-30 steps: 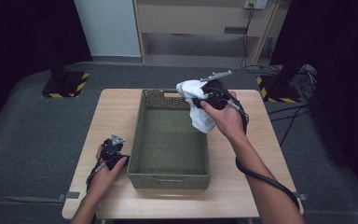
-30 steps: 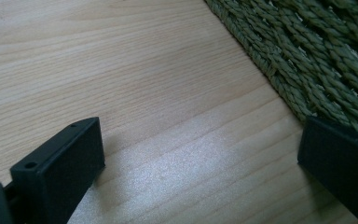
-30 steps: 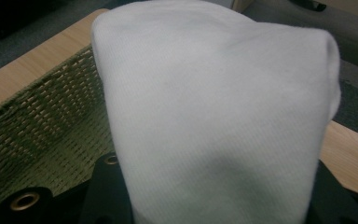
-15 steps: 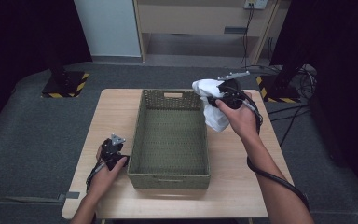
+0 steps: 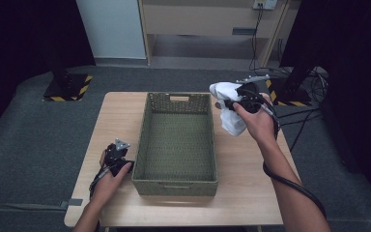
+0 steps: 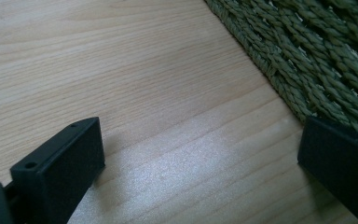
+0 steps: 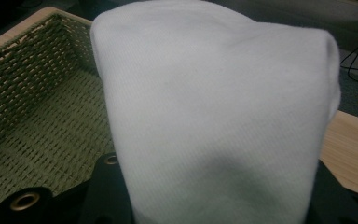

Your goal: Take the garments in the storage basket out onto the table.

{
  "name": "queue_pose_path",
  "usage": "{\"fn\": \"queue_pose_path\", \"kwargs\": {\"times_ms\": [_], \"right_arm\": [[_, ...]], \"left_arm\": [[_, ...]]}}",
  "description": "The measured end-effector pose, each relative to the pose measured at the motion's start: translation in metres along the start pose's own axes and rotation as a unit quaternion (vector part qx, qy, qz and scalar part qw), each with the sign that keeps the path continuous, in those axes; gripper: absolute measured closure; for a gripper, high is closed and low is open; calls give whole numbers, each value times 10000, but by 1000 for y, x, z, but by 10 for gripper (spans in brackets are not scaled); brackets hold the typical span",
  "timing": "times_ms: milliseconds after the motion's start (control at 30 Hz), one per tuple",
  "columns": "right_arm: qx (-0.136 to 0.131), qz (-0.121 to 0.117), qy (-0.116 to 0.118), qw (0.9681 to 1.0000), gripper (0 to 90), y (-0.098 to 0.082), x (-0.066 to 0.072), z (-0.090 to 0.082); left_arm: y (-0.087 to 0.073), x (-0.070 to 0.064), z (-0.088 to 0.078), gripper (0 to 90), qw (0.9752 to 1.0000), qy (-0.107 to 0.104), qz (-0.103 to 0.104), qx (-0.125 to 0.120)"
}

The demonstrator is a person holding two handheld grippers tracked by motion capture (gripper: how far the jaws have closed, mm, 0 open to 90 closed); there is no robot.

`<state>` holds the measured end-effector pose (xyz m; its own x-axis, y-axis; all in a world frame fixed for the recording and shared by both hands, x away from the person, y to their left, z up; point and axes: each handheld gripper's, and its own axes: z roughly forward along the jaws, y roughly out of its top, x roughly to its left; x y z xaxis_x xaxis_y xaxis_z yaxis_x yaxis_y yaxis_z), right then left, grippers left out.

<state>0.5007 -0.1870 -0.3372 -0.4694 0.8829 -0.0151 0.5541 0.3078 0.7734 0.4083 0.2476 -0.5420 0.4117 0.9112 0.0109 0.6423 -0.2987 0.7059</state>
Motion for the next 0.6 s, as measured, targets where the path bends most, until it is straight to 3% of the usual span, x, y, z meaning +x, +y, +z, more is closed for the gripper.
{"fn": "queue_pose_path", "kwargs": {"times_ms": [600], "right_arm": [[112, 195, -290, 9993, 538, -10, -30, 13]], "left_arm": [[0, 0, 0, 0, 10000, 0, 13, 11]]}}
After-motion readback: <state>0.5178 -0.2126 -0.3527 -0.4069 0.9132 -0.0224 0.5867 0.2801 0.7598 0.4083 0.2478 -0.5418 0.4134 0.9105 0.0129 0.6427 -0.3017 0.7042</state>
